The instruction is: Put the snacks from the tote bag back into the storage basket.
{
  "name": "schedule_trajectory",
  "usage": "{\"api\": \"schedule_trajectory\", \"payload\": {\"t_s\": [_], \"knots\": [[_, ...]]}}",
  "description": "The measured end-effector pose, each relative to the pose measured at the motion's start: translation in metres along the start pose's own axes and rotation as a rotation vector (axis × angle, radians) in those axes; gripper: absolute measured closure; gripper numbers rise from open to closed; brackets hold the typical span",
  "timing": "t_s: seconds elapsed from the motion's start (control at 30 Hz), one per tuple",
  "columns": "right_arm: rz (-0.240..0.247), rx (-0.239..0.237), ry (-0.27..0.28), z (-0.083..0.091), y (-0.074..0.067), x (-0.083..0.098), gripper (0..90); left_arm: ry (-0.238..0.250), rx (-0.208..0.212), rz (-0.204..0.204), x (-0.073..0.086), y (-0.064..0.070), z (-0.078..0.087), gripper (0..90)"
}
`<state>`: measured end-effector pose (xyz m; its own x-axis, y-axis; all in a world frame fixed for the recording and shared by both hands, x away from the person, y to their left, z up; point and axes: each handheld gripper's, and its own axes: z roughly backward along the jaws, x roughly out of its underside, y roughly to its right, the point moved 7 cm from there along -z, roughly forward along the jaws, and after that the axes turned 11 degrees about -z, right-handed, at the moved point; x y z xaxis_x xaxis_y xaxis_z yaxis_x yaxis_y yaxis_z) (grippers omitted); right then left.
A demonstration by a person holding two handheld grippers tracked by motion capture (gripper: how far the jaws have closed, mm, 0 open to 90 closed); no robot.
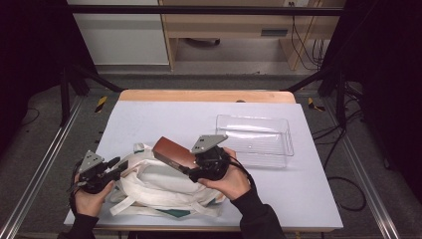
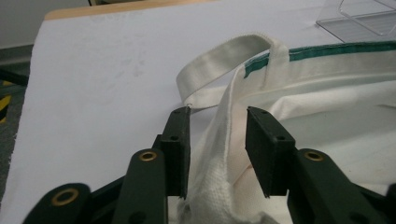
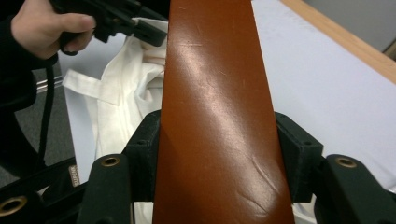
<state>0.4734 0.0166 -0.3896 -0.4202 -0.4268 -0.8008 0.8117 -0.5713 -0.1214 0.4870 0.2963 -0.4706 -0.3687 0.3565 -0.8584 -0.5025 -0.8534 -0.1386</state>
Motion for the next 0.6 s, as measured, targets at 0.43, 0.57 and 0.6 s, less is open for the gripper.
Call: {"api": "schedule_trajectory", "payload": {"t_s": [0.43,0.57,0.6], "knots": [[-0.060,0.086,0.054,0.035,0.039,-0.004,43.3,0.038,-0.032,-0.006,-0.011,-0.003,0.012,42.2],[-0.077,0.124,0.058,0.045,0.057,-0.006,43.2,0.044,-0.040,0.002,-0.012,-0.007,0.015,39.2],[-0.086,0.134,0.060,0.047,0.063,-0.006,43.3,0.044,-0.042,0.003,-0.011,-0.007,0.015,39.0]]}}
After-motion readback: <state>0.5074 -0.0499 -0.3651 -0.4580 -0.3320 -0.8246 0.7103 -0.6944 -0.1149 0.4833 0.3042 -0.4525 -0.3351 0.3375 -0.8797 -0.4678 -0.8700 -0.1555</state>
